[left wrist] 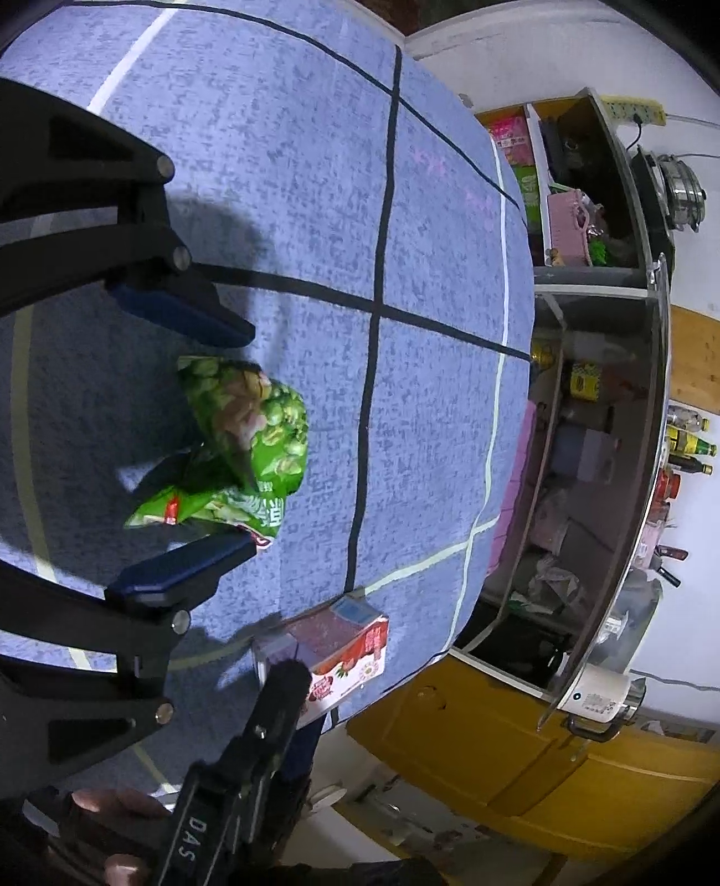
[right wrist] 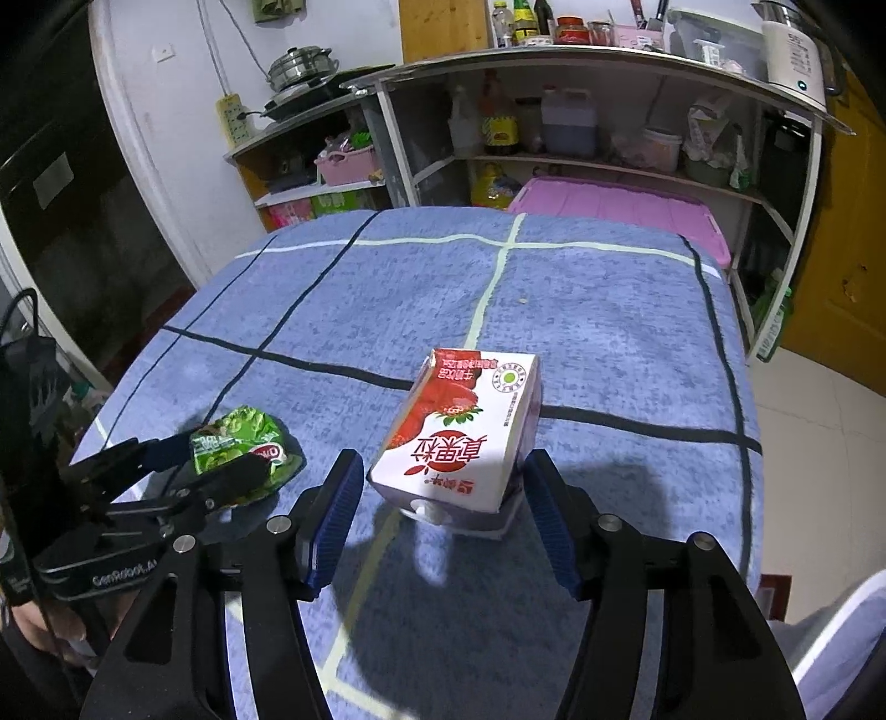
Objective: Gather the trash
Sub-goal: 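Grasp the green chip bag with the left gripper while the right grasps the pink-white carton, then carry the green chip bag and juice carton over the bin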
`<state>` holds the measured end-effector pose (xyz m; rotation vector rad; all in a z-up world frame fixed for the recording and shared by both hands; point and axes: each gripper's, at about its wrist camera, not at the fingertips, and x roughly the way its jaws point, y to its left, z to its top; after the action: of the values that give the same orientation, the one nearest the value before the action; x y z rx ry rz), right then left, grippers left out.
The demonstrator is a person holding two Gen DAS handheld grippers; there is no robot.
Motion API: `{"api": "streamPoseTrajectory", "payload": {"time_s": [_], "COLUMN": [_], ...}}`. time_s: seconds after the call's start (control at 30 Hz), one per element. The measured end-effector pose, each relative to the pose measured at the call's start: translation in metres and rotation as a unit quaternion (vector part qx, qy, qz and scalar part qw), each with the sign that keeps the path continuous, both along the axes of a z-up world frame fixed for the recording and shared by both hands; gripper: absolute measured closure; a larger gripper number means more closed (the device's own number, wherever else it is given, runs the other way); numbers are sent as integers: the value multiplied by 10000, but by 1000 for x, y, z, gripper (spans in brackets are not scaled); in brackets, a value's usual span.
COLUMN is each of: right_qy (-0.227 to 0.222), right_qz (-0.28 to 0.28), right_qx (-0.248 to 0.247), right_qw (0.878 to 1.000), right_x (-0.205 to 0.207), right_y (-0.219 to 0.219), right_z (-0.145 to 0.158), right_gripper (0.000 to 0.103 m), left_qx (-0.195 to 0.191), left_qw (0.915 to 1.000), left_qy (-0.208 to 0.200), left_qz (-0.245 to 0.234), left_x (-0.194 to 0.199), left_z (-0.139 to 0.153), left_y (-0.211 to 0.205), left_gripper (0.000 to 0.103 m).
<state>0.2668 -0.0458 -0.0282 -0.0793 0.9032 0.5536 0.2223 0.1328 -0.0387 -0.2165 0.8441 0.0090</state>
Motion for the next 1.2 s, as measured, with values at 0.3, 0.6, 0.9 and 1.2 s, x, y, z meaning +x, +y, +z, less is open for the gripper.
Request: {"api": "streamPoseTrajectory", "payload": {"time_s": [0.3,0.6,0.9,1.2], "right_qy": [2,-33,-112,-245], "right_qz": [-32,6,30,-1], "right_qx": [-201,-56,132,370], "right_qw": [9998,10000,9998,9990], "right_x": [7,1,-25,-70], "right_y": [7,1,-16,-53], "right_z": [-9,-4,11,31], "right_gripper": [41,42,42,42], "left_qx": [89,73,16,28], "left_qw": [9999,9998,9995,9985], "left_qy": [-30,-124,-319,-524], "left_qz": [-133,-101,-8,-122], "left_x": [2,-7,-36,-77], "left_z": [1,7,22,41], "left_y": [-7,-11,-21,-55], "left_gripper": [54,65,66,66]}}
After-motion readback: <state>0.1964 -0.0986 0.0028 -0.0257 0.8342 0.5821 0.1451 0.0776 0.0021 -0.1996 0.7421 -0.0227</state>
